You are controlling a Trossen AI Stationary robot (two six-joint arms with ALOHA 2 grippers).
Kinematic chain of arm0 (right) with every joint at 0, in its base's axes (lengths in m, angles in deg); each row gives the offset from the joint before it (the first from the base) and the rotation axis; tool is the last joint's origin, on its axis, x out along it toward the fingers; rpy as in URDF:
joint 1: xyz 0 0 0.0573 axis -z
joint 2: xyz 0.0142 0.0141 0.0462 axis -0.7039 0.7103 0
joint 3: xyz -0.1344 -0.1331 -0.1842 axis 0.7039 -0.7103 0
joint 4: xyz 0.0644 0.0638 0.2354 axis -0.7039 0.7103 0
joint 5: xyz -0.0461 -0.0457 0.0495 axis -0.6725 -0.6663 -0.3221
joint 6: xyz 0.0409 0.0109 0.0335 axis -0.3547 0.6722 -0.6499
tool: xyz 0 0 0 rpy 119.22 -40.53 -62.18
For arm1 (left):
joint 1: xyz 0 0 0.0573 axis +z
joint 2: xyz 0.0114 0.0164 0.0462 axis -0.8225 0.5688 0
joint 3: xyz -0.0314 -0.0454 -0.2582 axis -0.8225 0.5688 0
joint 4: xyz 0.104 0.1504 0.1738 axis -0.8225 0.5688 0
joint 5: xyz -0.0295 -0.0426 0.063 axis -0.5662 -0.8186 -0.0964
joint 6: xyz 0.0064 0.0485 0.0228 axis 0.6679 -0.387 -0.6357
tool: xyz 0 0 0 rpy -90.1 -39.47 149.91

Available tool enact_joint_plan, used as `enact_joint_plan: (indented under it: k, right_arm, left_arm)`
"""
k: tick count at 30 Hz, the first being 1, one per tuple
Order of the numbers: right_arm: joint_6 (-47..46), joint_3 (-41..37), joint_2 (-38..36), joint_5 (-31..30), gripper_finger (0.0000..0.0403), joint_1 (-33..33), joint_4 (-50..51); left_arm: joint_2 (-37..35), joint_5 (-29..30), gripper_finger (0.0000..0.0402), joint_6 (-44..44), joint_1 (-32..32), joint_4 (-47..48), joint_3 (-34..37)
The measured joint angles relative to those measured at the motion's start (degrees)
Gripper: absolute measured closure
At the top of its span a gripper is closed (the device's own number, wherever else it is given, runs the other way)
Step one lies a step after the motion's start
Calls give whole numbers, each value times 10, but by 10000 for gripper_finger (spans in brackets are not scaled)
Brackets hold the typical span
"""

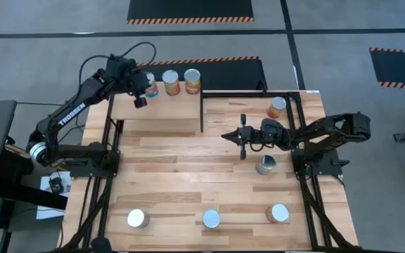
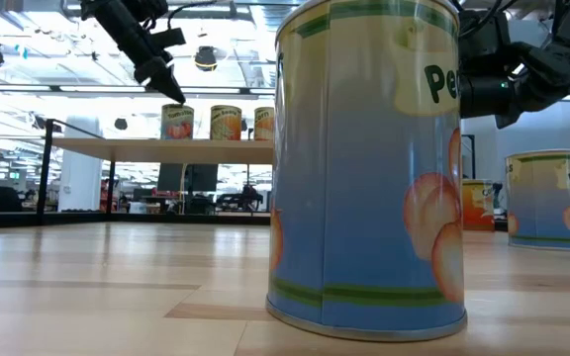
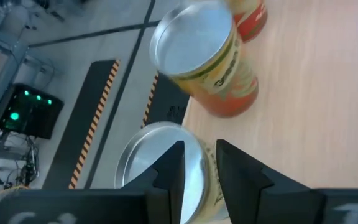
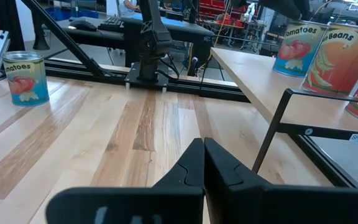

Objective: Pick and place cans onto a shelf
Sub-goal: Put the right canned peaches on the shelf

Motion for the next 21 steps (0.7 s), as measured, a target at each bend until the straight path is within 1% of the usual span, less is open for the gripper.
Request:
enact_joint_plan:
  k: [3, 7, 10, 12, 14, 17, 19, 21]
  right_arm:
    - [0, 0, 0, 0, 388, 0, 0]
    - [0, 0, 0, 0, 388, 0, 0]
    - [0, 0, 0, 0, 388, -1, 0]
    - [0, 0, 0, -1, 388, -4, 0]
    - [0, 1, 0, -6, 388, -10, 0]
    - [0, 10, 0, -14, 388, -22, 3]
    - [0, 20, -7, -15, 388, -30, 20]
    - [0, 39, -23, -16, 388, -43, 76]
  left_arm:
    - [-27, -24, 319, 4, -19, -6, 0]
    - [-74, -91, 320, 39, -54, 5, 1]
    - [-106, -140, 333, 67, -100, 7, 26]
    - [-128, -157, 351, 77, -138, -15, 63]
    - [-148, -162, 370, 94, -179, -61, 109]
    - [-176, -167, 395, 148, -234, -171, 191]
    - [-190, -173, 398, 181, -269, -256, 245]
    - [-200, -169, 398, 208, -300, -331, 292]
